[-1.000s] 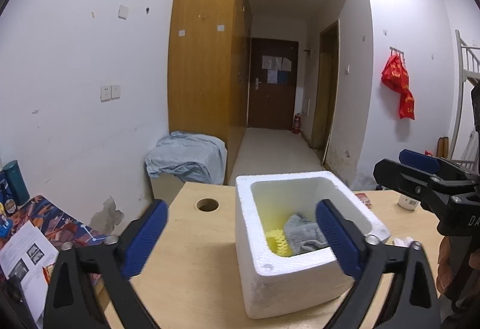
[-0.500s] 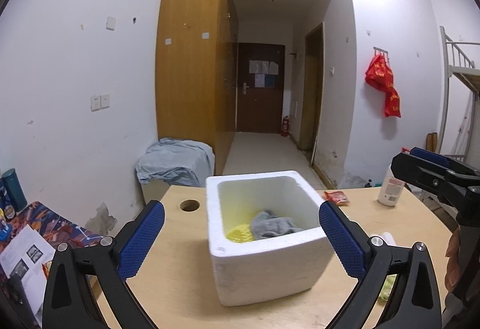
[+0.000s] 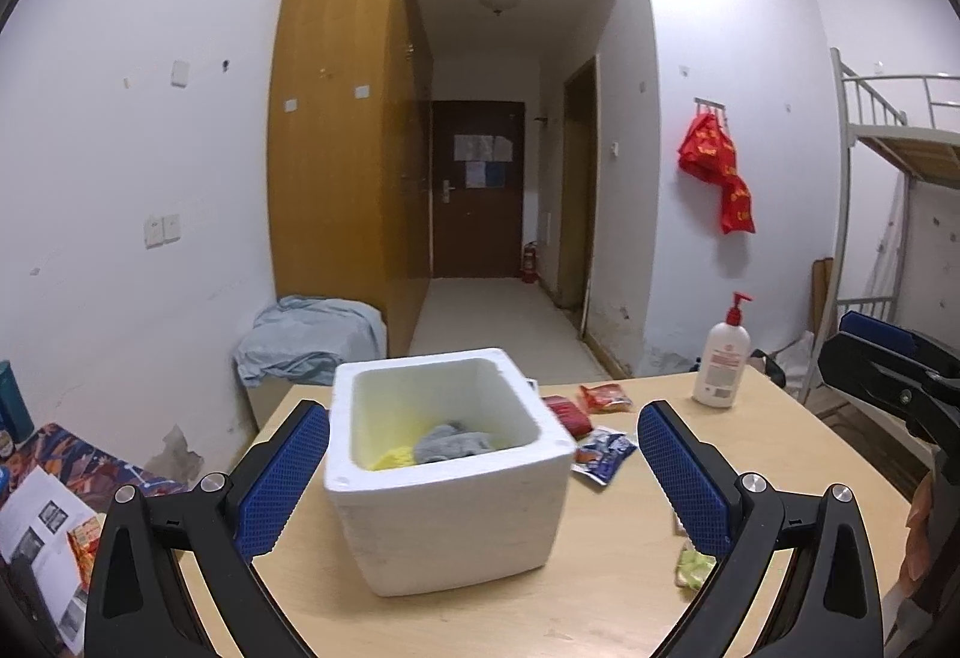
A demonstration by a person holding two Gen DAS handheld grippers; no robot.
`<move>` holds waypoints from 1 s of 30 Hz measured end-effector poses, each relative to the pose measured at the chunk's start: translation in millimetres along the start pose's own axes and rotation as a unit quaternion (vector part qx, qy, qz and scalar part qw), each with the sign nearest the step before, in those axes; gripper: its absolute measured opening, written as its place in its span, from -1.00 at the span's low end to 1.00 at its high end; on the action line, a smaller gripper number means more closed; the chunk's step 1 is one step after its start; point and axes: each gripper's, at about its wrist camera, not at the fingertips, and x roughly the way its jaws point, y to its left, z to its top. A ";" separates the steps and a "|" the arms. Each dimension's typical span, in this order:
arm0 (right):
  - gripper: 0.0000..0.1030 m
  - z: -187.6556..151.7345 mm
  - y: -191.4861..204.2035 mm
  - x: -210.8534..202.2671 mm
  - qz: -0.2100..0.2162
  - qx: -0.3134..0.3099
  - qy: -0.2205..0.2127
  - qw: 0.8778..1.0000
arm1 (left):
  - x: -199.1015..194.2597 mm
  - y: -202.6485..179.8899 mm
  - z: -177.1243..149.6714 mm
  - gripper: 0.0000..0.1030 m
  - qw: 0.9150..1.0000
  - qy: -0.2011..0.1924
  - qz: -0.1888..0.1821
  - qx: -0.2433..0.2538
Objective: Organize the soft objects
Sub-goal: 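Move both open tools back toward the green packet and white tissues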
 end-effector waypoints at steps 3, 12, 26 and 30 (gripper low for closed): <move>1.00 -2.0 -0.3 -9.8 -0.014 0.000 -0.006 1.000 | -4.4 -8.2 1.8 0.99 1.000 -0.004 -0.012 0.001; 1.00 -13.5 -10.9 -32.9 -0.035 0.005 -0.014 0.999 | -11.7 -32.5 -2.9 0.99 0.999 -0.006 -0.053 0.001; 1.00 -62.0 -43.4 -40.3 -0.088 0.026 0.019 0.996 | 5.3 -65.3 -44.8 0.99 0.995 0.024 -0.098 0.000; 1.00 -75.0 -48.7 -38.9 -0.096 0.030 0.030 0.994 | 8.2 -68.0 -57.5 0.99 0.994 0.024 -0.102 -0.007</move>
